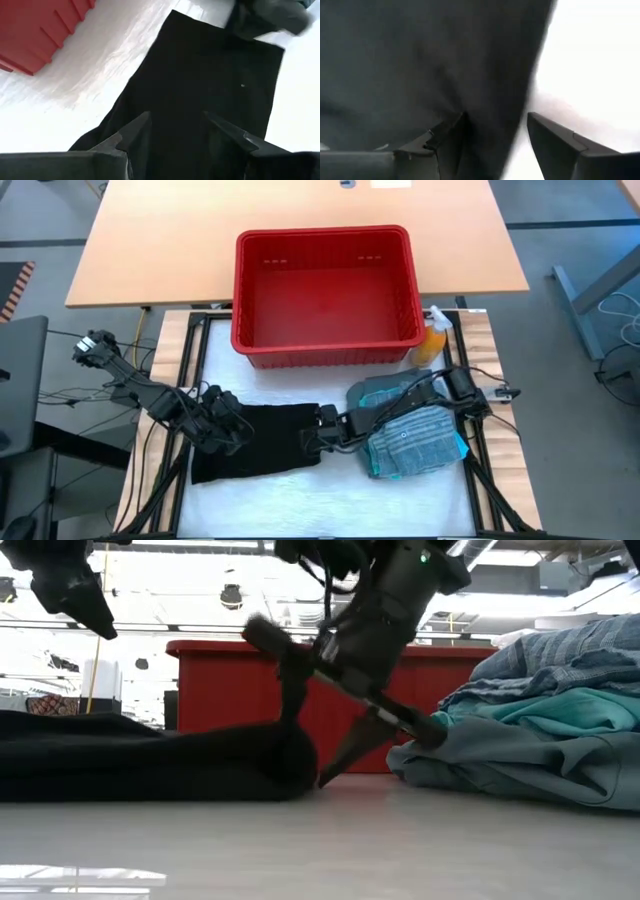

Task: Fold Laundry from Bin
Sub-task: Fold the black shirt

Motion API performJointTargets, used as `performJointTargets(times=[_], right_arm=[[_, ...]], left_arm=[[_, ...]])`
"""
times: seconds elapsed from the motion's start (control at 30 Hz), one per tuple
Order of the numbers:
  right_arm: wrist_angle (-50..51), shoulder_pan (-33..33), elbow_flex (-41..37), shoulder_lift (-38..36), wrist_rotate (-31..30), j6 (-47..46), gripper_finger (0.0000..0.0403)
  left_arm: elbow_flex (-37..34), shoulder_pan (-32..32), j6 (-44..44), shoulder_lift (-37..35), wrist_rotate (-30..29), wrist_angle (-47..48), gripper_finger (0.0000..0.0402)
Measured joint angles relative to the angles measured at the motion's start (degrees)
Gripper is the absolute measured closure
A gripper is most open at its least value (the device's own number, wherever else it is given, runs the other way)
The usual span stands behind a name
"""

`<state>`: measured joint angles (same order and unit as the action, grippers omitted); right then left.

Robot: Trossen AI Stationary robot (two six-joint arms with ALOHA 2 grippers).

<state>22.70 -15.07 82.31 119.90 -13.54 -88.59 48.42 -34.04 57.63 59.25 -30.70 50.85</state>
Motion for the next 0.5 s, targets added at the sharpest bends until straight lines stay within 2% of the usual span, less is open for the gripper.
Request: performJointTargets(times=[0.1,0.17,0.23,0.37,0.4,0.5], right_arm=[[-3.2,-0.4,0.3,1.9,1.9,0.1,0.0161],[-4.0,-0.8,0.4,2.7,1.8,0.7,0.0178],[-3.5,-0.8,0.4,2.4,1.6,2.8,0.0218],[0.5,-0.8,0.3,-0.4,-2.1,9.1,0.0349],[2.0,-0.7,0.2,-1.6,-2.6,11.3,0.0368],[7.2,-0.1,0.2,-6.7,-3.0,15.4,0.0368]], left_arm=[[0.0,0.0,0.0,0.0,0.1,1.4,0.0237],[-0.2,0.0,0.0,0.0,0.1,1.6,0.0237],[-1.1,0.0,0.0,0.0,0.7,1.9,0.0237],[-3.7,0.0,0.9,-0.1,3.0,1.8,0.0237],[-4.6,0.0,1.4,0.0,3.8,1.5,0.0237],[-8.0,0.0,2.9,0.0,6.3,-0.1,0.0237]])
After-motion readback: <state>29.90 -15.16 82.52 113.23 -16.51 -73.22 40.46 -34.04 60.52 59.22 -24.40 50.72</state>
